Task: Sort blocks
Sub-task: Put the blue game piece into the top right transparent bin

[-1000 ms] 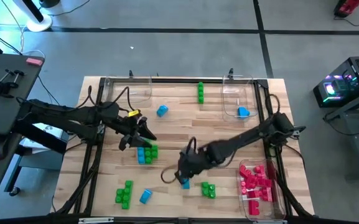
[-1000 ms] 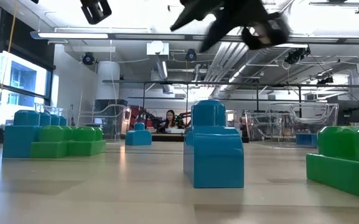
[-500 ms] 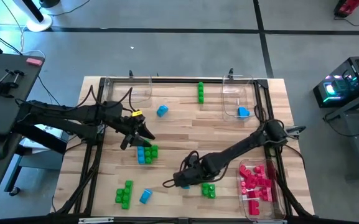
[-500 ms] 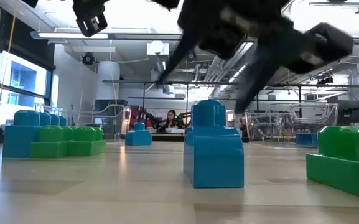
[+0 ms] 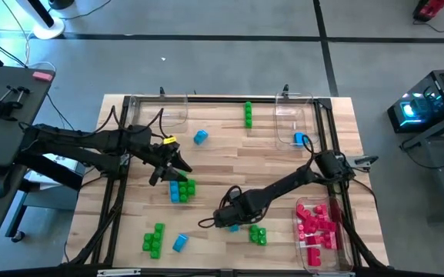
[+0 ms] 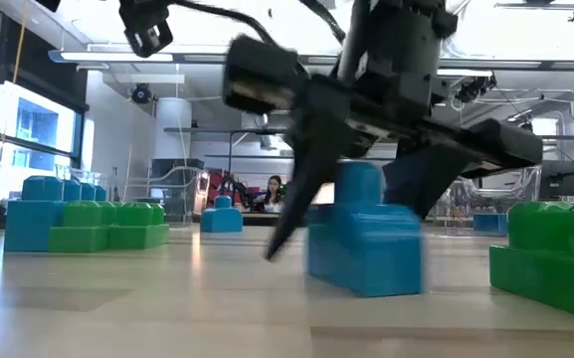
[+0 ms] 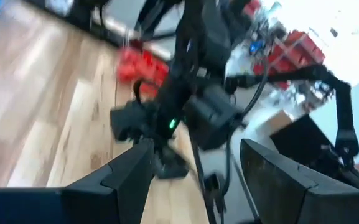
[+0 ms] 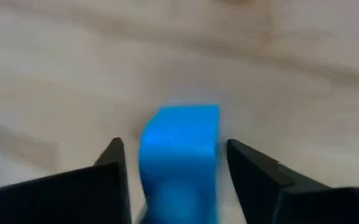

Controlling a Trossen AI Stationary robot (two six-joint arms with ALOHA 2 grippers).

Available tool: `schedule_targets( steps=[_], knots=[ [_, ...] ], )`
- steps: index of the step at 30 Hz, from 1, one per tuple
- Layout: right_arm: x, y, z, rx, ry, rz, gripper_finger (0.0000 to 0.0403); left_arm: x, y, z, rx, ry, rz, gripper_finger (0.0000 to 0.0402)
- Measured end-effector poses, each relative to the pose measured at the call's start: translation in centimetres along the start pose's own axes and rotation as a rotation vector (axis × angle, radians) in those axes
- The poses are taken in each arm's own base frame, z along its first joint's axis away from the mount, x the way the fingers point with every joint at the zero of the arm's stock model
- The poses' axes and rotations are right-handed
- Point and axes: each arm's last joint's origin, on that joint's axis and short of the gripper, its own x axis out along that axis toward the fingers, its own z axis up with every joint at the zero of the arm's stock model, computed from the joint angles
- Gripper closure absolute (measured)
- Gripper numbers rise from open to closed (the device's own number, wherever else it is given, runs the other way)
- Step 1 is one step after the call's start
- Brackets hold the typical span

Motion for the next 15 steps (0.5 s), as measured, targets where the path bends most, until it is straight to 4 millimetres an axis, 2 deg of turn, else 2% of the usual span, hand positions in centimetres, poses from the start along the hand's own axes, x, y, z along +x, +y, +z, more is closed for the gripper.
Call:
schedule_targets(
  steps=[2, 4, 5, 11, 15],
  knots=[
    [-0.6, -0.2, 0.3, -0.009, -0.027, -0.021, 0.0305, -0.1, -0.1, 0.6, 0.018, -0.064, -0.003, 0.0174],
    [-2.1, -0.3, 0.7, -0.048, -0.045, -0.015, 0.0363, -0.2, -0.2, 1.2, 0.037, -0.125, -0.011, 0.0174],
    [-2.9, -0.4, 0.9, -0.065, -0.054, -0.015, 0.0380, -0.2, -0.3, 1.4, 0.043, -0.148, -0.016, 0.0174],
    [-10.2, -2.5, 3.2, -0.106, -0.178, -0.088, 0.0379, -0.6, 0.2, 2.1, 0.058, -0.204, -0.001, 0.0174],
    [-16.5, -5.6, 5.1, -0.095, -0.353, -0.157, 0.0397, -0.8, 0.6, 2.4, 0.051, -0.219, 0.023, 0.0174]
  ],
)
